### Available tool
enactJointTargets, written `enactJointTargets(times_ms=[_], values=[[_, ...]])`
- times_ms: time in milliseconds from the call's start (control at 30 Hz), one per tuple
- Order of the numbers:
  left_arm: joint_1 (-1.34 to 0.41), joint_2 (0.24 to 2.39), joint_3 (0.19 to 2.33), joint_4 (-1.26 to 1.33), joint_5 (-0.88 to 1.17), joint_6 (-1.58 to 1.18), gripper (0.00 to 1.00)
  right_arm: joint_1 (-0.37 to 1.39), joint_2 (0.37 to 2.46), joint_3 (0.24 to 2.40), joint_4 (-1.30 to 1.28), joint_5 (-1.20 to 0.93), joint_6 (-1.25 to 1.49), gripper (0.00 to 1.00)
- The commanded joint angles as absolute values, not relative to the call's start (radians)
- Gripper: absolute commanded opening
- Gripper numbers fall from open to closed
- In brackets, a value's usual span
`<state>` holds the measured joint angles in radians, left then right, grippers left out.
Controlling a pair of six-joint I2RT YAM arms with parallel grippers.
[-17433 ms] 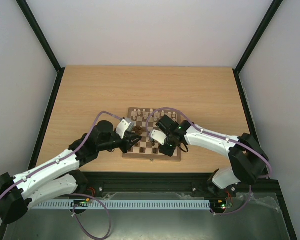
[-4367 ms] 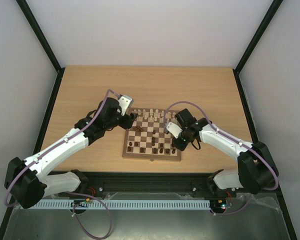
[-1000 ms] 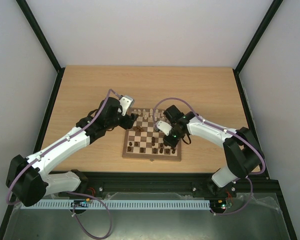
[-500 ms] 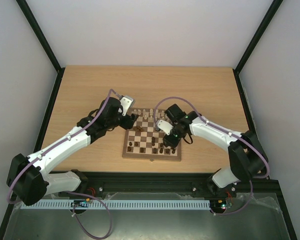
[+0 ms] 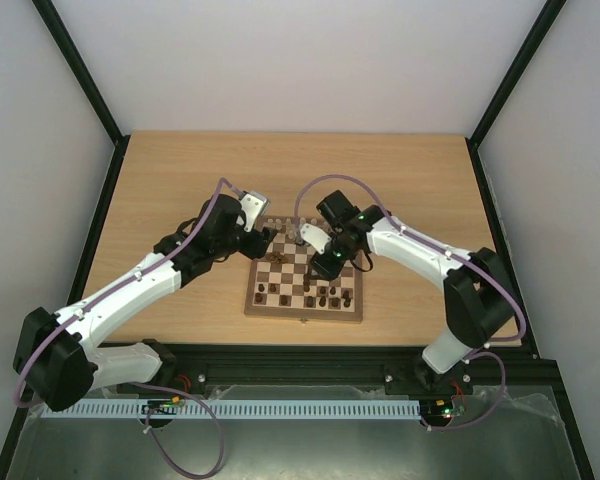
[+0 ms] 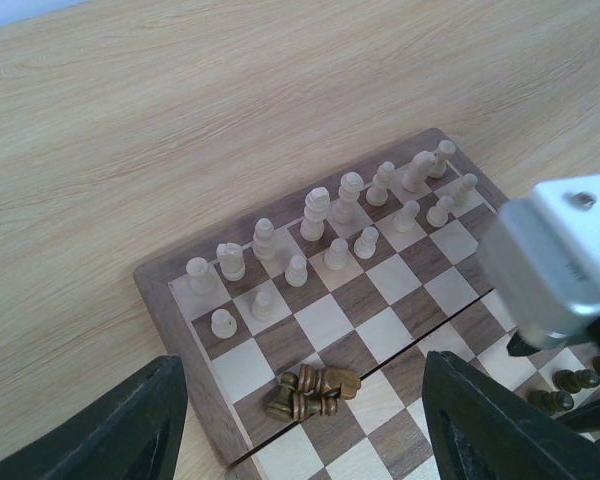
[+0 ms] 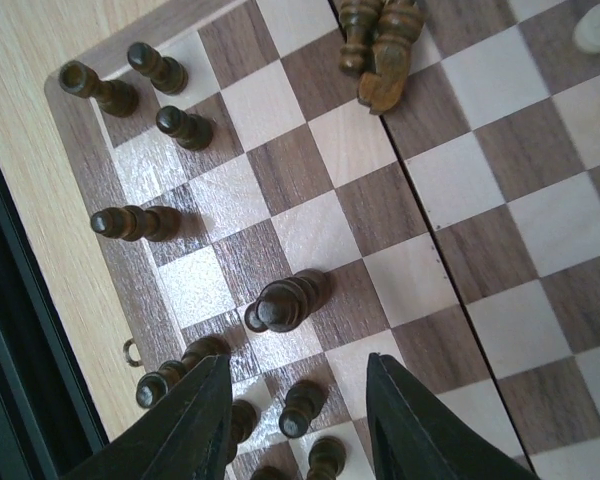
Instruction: Set up the chess pieces on the board
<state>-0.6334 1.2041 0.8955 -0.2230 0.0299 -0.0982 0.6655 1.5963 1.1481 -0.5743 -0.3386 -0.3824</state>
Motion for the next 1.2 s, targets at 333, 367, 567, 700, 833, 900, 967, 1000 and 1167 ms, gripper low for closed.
enactJointTargets(times_ms=[333,367,567,700,833,900,967,1000,1167], values=[[-0.625,1.197,0.891,-0.226,0.035,-0.097,0.68,0.711,1.702,1.207,-0.599,-0.345,-0.354,0.35],[-0.624,1.197,0.892,-0.227,0.036,-0.097,0.68,0.711,1.708,1.210,-0.596,-0.338,-0.350,0.32],[-0.625,1.197,0.891,-0.227,0.038,-0.097,0.68,0.711,1.732,1.233,-0.589,-0.311,-0.330,0.17],[-0.623,1.196,0.891,-0.227,0.038,-0.097,0.68,0.712,1.725,1.242,-0.584,-0.317,-0.325,0.08],[-0.623,1.193,0.893,-0.228,0.027,-0.097,0.68,0.713,1.690,1.241,-0.592,-0.371,-0.337,0.07],[-0.619,1.182,0.901,-0.236,-0.028,-0.121,0.67,0.715,1.664,1.231,-0.590,-0.403,-0.342,0.07],[-0.597,1.153,0.885,-0.220,-0.077,-0.148,0.67,0.720,1.646,1.223,-0.593,-0.419,-0.347,0.07],[-0.582,1.140,0.879,-0.211,-0.090,-0.161,0.67,0.723,1.637,1.217,-0.595,-0.427,-0.351,0.07],[-0.517,1.124,0.876,-0.200,-0.070,-0.199,0.68,0.756,1.602,1.181,-0.602,-0.449,-0.381,0.07]])
